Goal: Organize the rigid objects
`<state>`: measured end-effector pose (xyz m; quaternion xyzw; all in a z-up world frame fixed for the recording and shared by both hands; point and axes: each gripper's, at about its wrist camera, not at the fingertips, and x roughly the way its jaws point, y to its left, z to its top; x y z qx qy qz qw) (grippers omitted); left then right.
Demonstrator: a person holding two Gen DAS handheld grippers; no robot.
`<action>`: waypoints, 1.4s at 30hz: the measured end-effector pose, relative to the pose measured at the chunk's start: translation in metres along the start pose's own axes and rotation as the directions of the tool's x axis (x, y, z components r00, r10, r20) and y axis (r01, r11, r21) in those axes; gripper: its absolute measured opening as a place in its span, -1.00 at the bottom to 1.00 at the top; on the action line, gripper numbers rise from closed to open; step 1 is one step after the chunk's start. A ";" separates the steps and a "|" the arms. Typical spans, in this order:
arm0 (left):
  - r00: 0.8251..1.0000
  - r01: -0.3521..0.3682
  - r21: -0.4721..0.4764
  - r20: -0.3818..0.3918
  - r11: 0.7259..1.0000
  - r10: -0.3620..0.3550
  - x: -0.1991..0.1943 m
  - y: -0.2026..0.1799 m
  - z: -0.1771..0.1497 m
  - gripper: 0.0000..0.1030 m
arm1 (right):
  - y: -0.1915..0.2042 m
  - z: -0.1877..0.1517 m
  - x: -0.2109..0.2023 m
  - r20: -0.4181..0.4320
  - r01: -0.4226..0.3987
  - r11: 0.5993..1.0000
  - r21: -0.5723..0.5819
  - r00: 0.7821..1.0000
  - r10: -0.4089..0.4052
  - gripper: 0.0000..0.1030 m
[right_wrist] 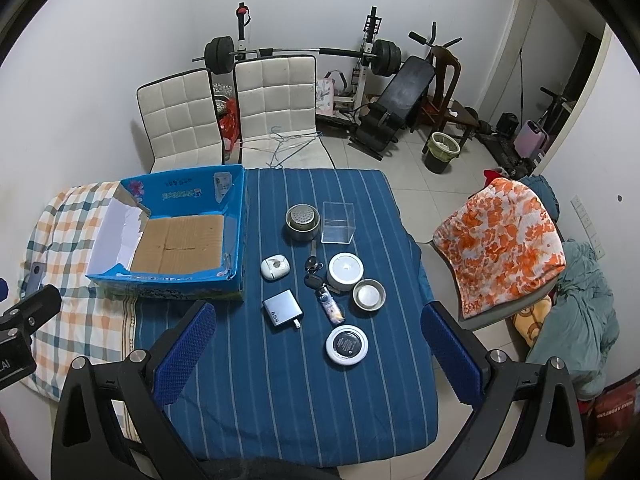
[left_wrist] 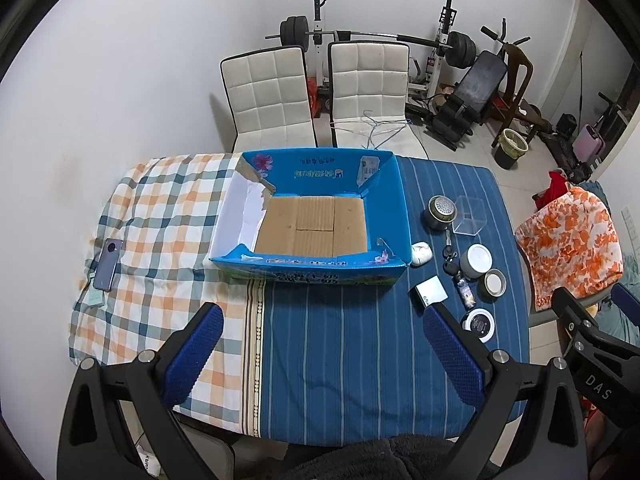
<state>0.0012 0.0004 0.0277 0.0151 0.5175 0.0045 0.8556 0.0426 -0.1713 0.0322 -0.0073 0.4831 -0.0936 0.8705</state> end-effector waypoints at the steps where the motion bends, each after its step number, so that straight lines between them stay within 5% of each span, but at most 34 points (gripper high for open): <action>1: 1.000 0.000 0.000 -0.001 1.000 0.000 0.000 0.000 0.000 0.99 | 0.000 0.001 0.001 -0.001 0.003 1.000 -0.001 1.000 -0.003 1.00; 42: 1.000 0.012 -0.006 -0.013 1.000 -0.012 0.005 -0.007 0.005 0.99 | -0.011 -0.009 0.008 -0.010 0.016 1.000 0.009 1.000 -0.016 1.00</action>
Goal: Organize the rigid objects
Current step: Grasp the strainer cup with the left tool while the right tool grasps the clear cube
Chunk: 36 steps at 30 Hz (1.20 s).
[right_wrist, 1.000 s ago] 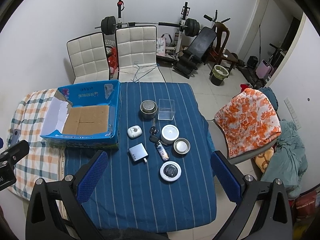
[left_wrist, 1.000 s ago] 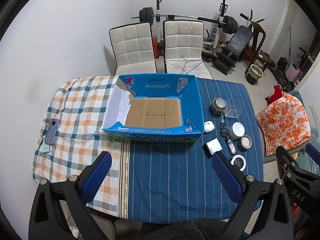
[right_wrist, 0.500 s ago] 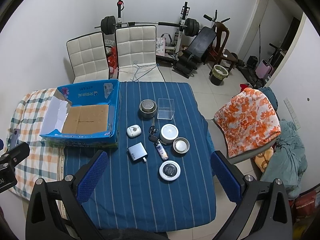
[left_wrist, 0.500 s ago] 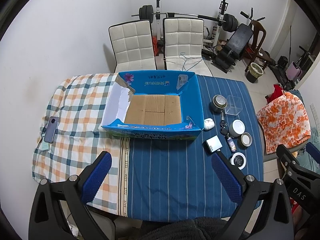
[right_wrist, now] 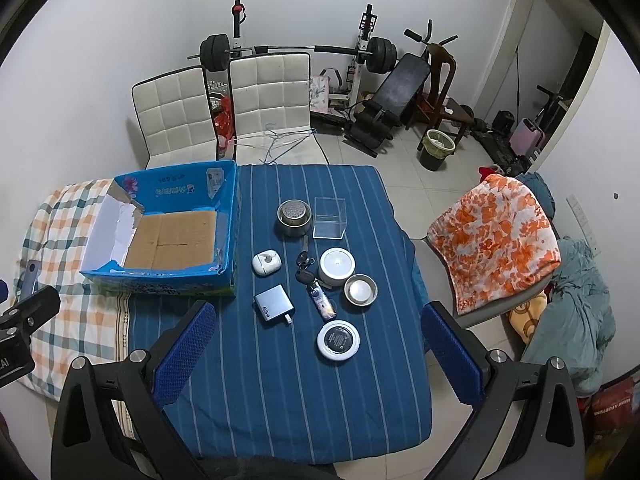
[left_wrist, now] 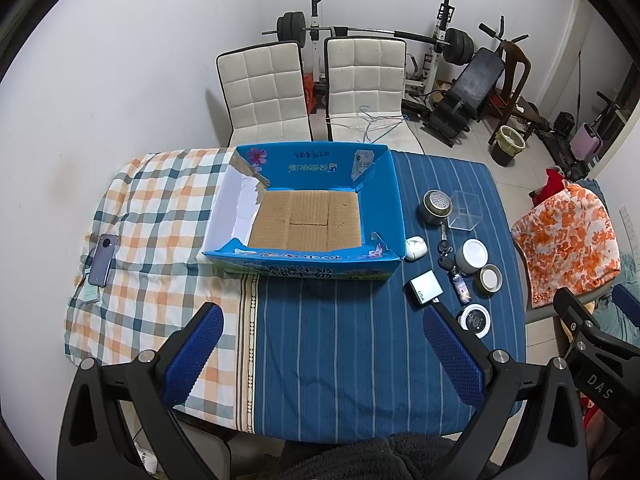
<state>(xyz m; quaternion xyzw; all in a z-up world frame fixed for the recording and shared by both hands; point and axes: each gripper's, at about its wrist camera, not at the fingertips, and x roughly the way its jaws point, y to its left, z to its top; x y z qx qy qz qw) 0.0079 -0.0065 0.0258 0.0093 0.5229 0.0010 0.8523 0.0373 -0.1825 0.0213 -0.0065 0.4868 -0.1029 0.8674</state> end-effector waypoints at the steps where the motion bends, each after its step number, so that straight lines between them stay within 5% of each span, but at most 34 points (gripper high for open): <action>1: 1.000 0.004 -0.001 -0.001 1.000 -0.004 0.001 -0.001 0.000 0.99 | -0.002 0.000 0.000 -0.003 -0.001 1.000 0.003 1.000 0.001 1.00; 7: 0.999 0.044 0.016 -0.015 0.999 -0.044 0.012 -0.017 -0.003 0.99 | -0.029 0.012 0.034 -0.068 -0.022 0.997 0.074 0.997 0.027 1.00; 12: 0.993 0.114 0.037 -0.027 0.993 -0.113 0.043 -0.044 0.029 0.99 | -0.058 0.039 0.096 -0.133 -0.031 0.988 0.151 0.990 0.051 1.00; 17: 0.994 0.108 0.050 -0.032 0.993 -0.106 0.093 -0.077 0.074 0.99 | -0.085 0.084 0.211 -0.209 -0.017 0.975 0.222 0.976 0.065 1.00; 23: 0.994 0.044 0.045 -0.103 0.998 -0.040 0.186 -0.111 0.130 0.99 | -0.072 0.122 0.367 -0.367 -0.026 0.980 0.199 0.925 0.099 1.00; 28: 0.983 -0.012 0.073 -0.184 0.997 0.025 0.254 -0.136 0.157 0.99 | -0.057 0.128 0.442 -0.443 -0.052 0.984 0.170 0.888 0.123 1.00; 36: 0.969 -0.032 0.098 -0.240 0.995 0.055 0.297 -0.149 0.168 0.99 | -0.065 0.128 0.468 -0.486 -0.082 0.974 0.210 0.856 0.176 0.35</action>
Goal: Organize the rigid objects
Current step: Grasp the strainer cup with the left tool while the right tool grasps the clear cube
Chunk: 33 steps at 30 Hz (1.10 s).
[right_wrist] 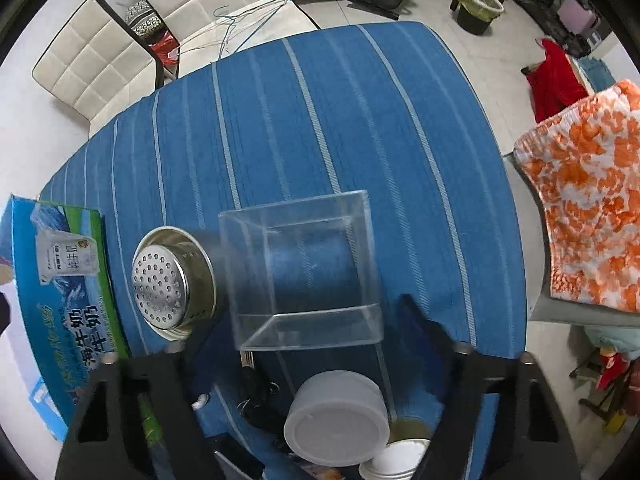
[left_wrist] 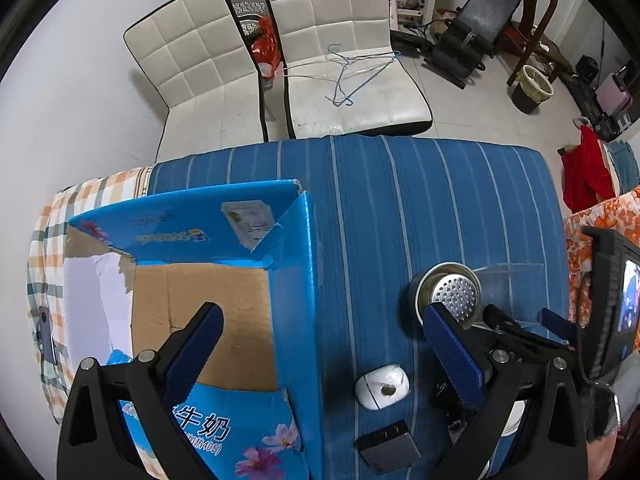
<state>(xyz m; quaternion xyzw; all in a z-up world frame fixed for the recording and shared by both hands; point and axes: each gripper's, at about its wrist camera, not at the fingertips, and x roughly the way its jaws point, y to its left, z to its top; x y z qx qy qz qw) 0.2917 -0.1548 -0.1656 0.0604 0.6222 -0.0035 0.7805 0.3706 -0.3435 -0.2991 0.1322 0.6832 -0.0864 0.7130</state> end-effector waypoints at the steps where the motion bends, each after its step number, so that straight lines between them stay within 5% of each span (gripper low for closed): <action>1: 1.000 0.002 0.001 -0.001 1.000 -0.002 0.002 -0.001 0.003 0.99 | -0.005 0.000 -0.001 0.001 0.036 0.999 -0.003 0.999 -0.036 0.36; 11: 0.999 0.040 0.039 -0.036 0.998 -0.038 0.015 -0.026 0.021 0.99 | -0.040 0.013 0.023 -0.052 0.091 0.995 0.049 0.995 -0.088 0.34; 19: 0.983 0.134 0.108 -0.139 0.985 -0.119 0.045 -0.077 0.024 0.99 | -0.101 -0.007 0.024 -0.086 0.032 0.991 0.130 0.996 -0.021 0.33; 33: 0.940 0.155 0.088 -0.320 0.984 -0.120 0.128 -0.096 0.024 0.99 | -0.091 -0.002 0.026 -0.110 0.079 0.989 0.125 0.992 -0.065 0.32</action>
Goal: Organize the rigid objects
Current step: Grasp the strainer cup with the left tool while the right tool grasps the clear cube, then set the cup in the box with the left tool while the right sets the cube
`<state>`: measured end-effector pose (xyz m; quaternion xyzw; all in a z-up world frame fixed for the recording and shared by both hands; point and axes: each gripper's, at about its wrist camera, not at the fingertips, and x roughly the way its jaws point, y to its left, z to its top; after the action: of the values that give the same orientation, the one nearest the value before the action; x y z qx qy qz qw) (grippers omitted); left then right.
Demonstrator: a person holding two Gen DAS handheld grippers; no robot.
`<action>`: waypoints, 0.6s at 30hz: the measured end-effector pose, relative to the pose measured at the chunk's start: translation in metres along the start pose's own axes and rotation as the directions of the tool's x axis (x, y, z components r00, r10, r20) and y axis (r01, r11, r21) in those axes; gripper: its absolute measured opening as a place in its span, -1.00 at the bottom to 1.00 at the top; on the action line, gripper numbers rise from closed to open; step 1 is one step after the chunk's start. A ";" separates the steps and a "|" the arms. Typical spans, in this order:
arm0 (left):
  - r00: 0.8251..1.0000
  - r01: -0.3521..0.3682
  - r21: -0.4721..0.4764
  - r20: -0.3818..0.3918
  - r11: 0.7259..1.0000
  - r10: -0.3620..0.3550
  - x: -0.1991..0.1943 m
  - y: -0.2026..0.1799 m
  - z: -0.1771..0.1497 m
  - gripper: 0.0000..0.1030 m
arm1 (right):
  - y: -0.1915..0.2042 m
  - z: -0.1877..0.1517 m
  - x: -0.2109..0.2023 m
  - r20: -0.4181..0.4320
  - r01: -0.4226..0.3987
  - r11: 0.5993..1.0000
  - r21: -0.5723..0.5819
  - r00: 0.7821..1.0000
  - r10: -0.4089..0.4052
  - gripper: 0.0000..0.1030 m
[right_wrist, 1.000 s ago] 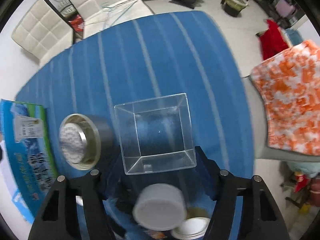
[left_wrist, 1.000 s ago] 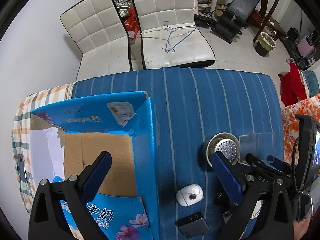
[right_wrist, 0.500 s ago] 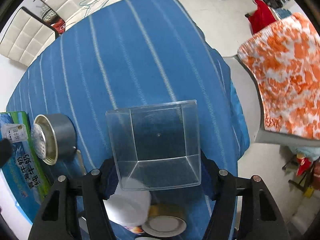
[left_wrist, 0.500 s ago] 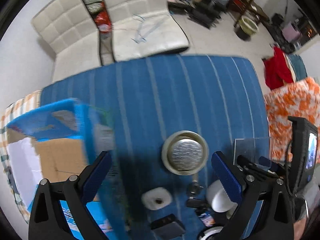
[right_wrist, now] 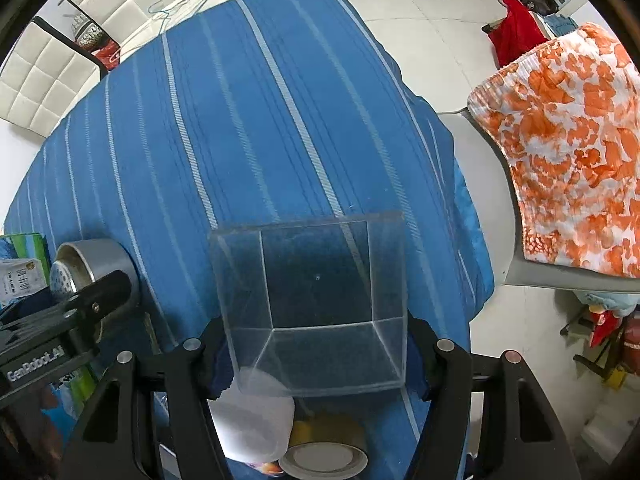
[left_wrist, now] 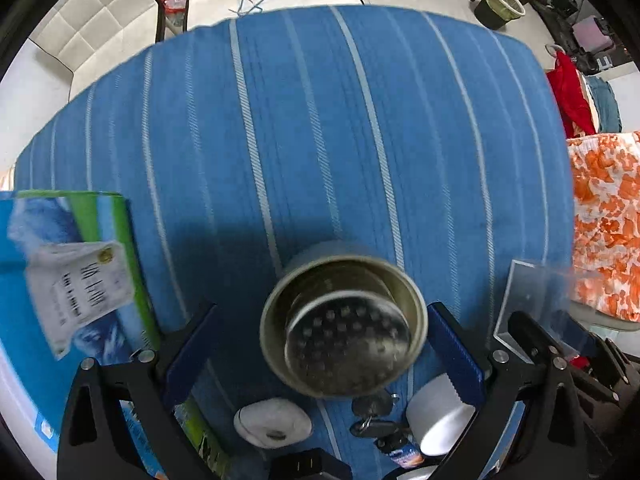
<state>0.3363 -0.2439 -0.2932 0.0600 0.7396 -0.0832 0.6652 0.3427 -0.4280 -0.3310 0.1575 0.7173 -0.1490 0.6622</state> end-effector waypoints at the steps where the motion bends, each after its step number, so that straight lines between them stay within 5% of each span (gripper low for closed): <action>1: 1.000 -0.008 0.003 0.005 1.000 0.008 0.001 0.000 0.001 0.99 | -0.001 0.001 0.002 -0.005 -0.002 1.000 0.006 1.000 0.002 0.32; 8: 1.000 0.003 0.024 0.022 1.000 -0.004 0.013 -0.001 0.003 0.34 | -0.007 0.008 0.012 -0.026 0.000 0.999 0.033 1.000 0.001 0.32; 18: 0.998 -0.028 0.035 0.055 0.999 0.026 0.018 -0.029 -0.001 0.34 | -0.003 0.006 0.006 -0.016 0.027 0.999 0.035 1.000 -0.026 0.30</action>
<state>0.3274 -0.2719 -0.3100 0.0799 0.7185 -0.0891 0.6851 0.3465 -0.4334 -0.3374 0.1609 0.7217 -0.1694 0.6516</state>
